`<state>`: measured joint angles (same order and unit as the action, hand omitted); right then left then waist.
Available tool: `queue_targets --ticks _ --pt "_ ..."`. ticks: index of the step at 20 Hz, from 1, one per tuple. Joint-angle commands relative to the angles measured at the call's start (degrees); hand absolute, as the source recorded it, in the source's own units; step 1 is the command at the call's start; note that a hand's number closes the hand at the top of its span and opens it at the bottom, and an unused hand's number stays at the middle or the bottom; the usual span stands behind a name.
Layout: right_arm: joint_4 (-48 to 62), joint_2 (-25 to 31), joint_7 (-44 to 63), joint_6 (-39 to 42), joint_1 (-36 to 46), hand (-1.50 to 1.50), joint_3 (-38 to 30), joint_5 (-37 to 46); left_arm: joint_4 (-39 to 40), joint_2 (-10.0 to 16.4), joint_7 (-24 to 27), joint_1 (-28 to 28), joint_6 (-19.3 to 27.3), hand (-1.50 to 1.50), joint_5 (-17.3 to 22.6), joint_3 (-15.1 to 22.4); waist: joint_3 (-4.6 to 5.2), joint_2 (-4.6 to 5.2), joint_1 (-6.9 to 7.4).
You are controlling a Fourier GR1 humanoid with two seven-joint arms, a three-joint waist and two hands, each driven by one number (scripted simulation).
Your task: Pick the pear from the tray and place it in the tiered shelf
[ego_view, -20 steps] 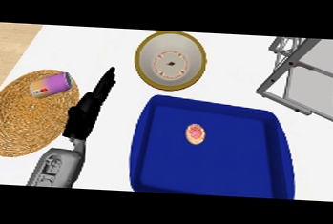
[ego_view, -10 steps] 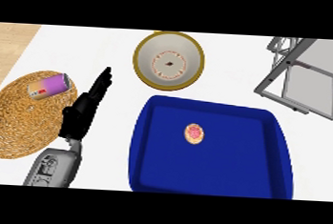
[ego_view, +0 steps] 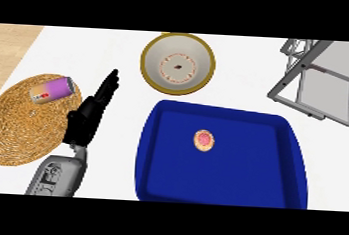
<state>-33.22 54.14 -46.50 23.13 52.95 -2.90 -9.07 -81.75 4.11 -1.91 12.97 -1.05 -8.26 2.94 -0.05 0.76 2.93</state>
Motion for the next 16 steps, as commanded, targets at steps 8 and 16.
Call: queue_targets --ticks 8,16 --pt "9.8 -3.1 -4.2 6.9 8.6 1.50 0.7 2.2 1.6 0.1 2.1 -0.3 -1.1 0.00 0.6 -0.4 -0.05 0.52 0.38" --pt "19.2 0.9 -5.5 -6.0 8.5 -1.50 1.8 9.8 0.4 0.6 2.4 -2.1 -1.2 0.00 0.7 -0.7 -0.12 0.88 0.95"
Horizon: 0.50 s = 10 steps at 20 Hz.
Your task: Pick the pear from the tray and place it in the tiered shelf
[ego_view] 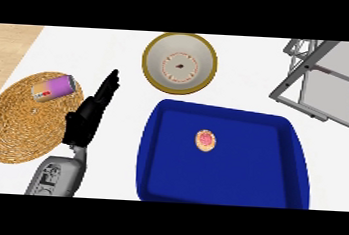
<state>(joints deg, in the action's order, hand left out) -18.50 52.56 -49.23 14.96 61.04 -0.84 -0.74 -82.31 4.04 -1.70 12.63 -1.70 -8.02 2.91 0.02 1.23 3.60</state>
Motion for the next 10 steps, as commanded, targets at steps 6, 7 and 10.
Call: queue_targets --ticks 6,7,10 --pt "7.9 1.0 -0.7 9.4 2.7 -1.50 -2.2 -0.7 1.6 -1.0 2.3 -1.1 0.9 0.00 -1.8 1.4 -0.23 0.50 0.05" --pt "7.8 2.2 4.5 13.2 6.6 -1.50 -2.7 -1.6 -1.5 -1.0 -3.0 1.0 0.0 0.00 0.1 0.6 -0.20 0.05 0.20" --pt "8.5 2.1 2.2 15.8 4.2 -1.50 -3.1 -1.8 -1.7 -0.3 -2.0 0.9 -0.6 0.00 0.5 0.2 -0.25 0.18 -0.01"
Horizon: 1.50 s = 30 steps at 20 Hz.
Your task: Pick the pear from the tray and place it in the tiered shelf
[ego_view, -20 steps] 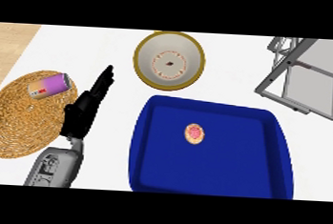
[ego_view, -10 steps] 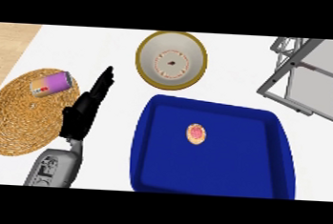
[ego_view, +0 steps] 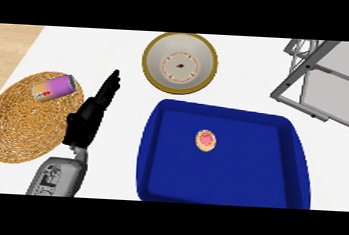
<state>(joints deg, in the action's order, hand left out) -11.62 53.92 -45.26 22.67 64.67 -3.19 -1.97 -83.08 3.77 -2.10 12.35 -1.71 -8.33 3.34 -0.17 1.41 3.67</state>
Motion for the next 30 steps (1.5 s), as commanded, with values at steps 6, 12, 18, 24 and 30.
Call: queue_targets --ticks 6,12,18,24,30 --pt "1.9 1.9 0.8 13.2 2.2 -1.50 -2.5 -2.6 -1.1 -0.4 -0.7 -0.6 0.1 0.00 -0.2 0.6 -0.10 0.19 0.28" --pt "7.7 4.7 15.1 17.6 7.1 -1.50 -10.5 -11.0 -1.1 -0.3 -0.1 -0.1 0.7 0.00 -0.8 0.4 -0.12 0.18 0.32" --pt "10.1 12.2 26.3 16.8 9.5 -1.50 -12.7 -12.8 0.8 -0.9 0.6 0.7 0.3 0.00 -0.2 0.1 -0.17 1.00 0.64" --pt "9.2 16.5 28.6 19.9 5.7 -1.50 -9.2 -9.2 -0.1 0.0 1.1 0.7 -0.4 0.00 -0.2 0.1 -0.46 1.93 1.63" --pt "7.7 18.9 26.6 21.9 3.6 -1.50 -8.3 -8.1 0.2 -0.9 0.9 1.8 0.0 0.00 -0.3 0.6 -0.79 2.49 1.49"
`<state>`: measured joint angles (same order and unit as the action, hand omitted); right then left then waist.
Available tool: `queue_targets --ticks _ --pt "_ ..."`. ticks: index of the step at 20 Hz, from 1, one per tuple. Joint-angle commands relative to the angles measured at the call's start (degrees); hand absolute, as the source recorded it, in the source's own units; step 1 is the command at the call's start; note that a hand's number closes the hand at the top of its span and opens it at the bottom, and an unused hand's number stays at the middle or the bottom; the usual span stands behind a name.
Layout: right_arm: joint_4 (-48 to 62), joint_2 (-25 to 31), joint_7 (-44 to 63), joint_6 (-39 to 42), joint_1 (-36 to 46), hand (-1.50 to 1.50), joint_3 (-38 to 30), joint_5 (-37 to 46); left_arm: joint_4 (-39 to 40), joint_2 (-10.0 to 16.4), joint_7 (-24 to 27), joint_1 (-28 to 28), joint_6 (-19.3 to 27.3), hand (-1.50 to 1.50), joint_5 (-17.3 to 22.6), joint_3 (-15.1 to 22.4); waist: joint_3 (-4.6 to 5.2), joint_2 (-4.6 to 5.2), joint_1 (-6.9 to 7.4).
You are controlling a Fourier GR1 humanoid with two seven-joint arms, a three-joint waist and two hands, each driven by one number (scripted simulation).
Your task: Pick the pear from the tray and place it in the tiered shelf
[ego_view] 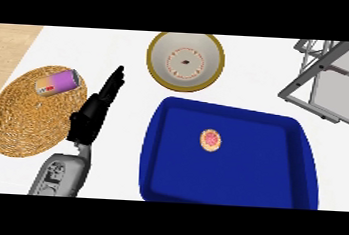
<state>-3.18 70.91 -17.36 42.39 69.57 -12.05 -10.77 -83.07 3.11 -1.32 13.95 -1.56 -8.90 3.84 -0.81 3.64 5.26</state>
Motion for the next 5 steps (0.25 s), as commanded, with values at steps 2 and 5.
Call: queue_targets --ticks 2,5 --pt "-1.5 1.9 -1.9 2.4 -2.5 -1.50 1.4 1.6 -0.2 0.1 0.9 0.2 0.1 0.00 -0.2 0.0 -0.24 0.42 0.36" --pt "-1.4 2.3 -1.4 3.7 -2.9 -1.50 1.0 1.2 0.1 -0.1 0.4 0.6 -0.5 0.00 0.6 -0.2 -0.37 0.67 0.31"
